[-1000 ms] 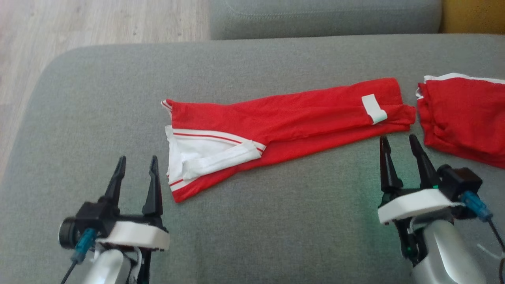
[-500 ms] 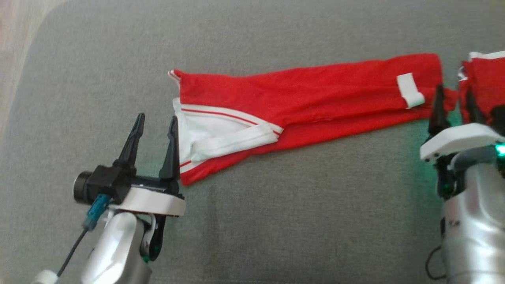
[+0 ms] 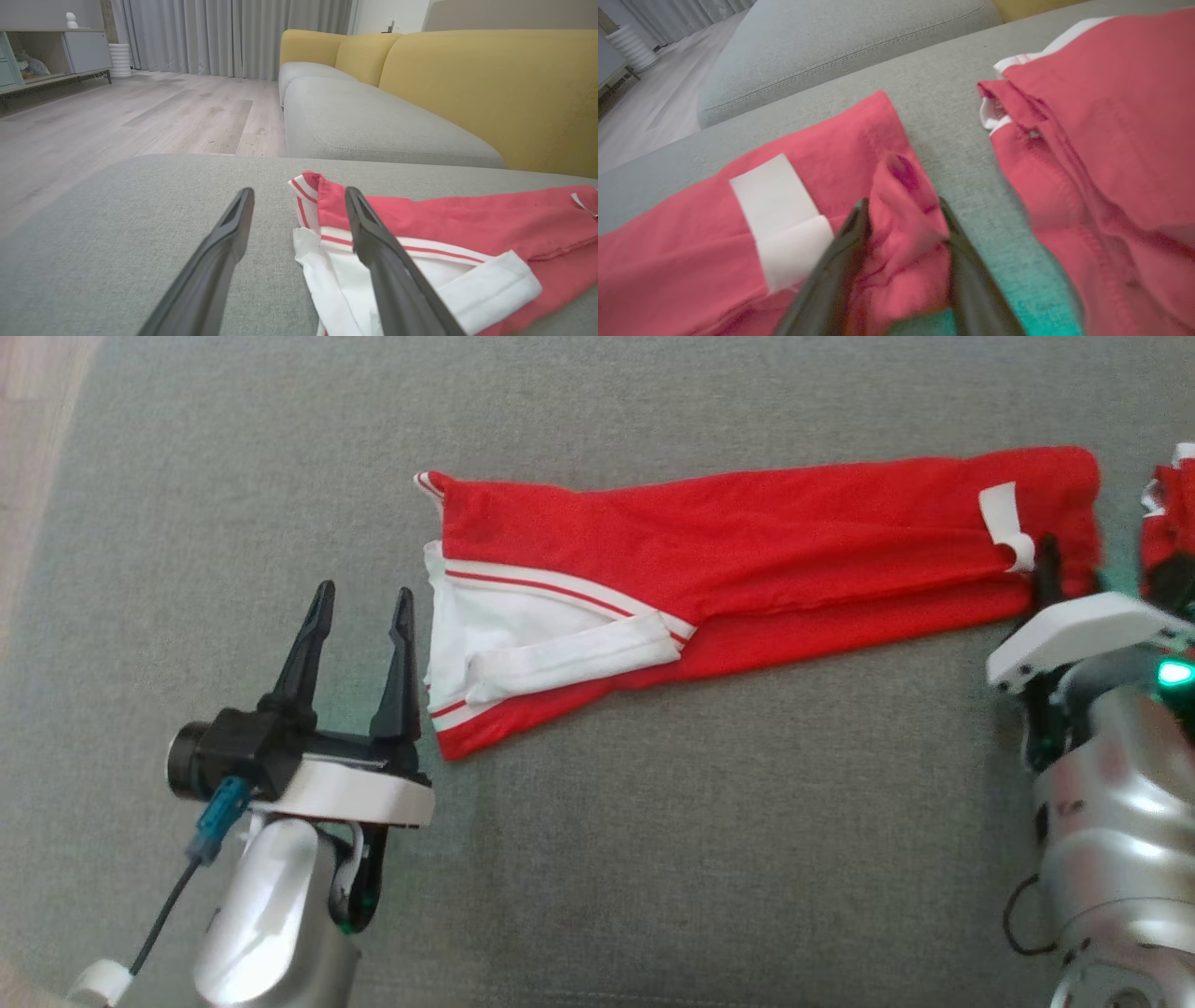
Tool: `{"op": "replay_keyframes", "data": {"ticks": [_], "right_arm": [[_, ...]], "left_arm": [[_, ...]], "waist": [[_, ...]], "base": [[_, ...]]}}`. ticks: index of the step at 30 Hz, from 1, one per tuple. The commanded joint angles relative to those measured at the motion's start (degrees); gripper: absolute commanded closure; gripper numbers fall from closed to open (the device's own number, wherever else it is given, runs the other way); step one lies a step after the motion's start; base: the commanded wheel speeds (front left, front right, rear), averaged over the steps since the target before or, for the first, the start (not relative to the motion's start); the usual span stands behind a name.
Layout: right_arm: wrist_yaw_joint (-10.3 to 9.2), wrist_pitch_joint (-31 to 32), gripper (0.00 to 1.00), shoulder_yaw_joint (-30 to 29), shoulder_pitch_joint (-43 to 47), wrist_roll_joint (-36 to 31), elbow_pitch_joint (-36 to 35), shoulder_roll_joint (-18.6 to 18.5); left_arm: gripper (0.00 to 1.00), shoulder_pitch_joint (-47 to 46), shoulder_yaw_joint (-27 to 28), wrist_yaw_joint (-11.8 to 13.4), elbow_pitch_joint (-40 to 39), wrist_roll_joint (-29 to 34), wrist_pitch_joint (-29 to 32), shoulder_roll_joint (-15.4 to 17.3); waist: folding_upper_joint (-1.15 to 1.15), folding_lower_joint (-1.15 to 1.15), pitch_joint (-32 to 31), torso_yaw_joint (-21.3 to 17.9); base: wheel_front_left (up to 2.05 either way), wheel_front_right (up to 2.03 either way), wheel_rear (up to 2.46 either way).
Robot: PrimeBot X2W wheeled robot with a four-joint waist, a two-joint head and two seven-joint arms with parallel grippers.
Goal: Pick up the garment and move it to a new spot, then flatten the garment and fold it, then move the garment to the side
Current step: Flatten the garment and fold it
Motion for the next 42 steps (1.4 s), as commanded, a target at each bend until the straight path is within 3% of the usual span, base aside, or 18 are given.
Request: {"op": "replay_keyframes", "data": {"ticks": [1,7,16,22,32,36,42], "right_arm": [[-0.05,-0.8,1.0,1.9,0.0,-0.6,0.3,1.2],[-0.05,-5.1,1.0,1.5,-0.5,-3.8,-1.6,0.8],[-0.05,-3.2,1.0,-1.9,1.1,-4.7,-9.5,-4.8],[-0.05,-0.5,1.0,-0.6,2.4,-1.5,-15.4,-2.9],[-0.05,4.4,1.0,18.2,7.2,9.0,-25.6,1.1],[-0.05,5.1,1.0,29.3,8.6,18.7,-28.9,1.1],[-0.05,4.4,1.0,39.3,8.8,25.3,-28.4,1.2]], "left_arm": [[0.0,-2.2,2.5,-0.3,-1.6,0.5,-0.3,0.7],[0.0,-1.4,4.0,-0.9,-1.5,1.6,-0.3,0.4],[0.0,-0.1,5.1,-1.5,-1.4,2.7,-0.3,-0.4],[0.0,1.0,5.1,-1.7,-1.0,2.9,-0.3,-1.0],[0.0,2.5,5.3,-1.9,-0.8,3.2,-0.3,-1.5],[0.0,2.6,5.2,-2.1,-0.7,3.3,-0.3,-1.6],[0.0,2.0,4.7,-2.2,-0.7,3.4,-0.3,-1.7]], "waist": [[0.0,0.0,-0.5,-0.6],[0.0,0.0,-2.6,-3.0],[0.0,0.0,-6.2,-4.6],[0.0,0.0,-9.1,-3.9],[0.0,0.0,-12.8,-0.6],[0.0,0.0,-12.6,1.0],[0.0,0.0,-11.2,2.9]], "base": [[0.0,0.0,0.0],[0.0,0.0,0.0],[0.0,0.0,0.0],[0.0,0.0,0.0],[0.0,0.0,0.0],[0.0,0.0,0.0],[0.0,0.0,0.0]]}}
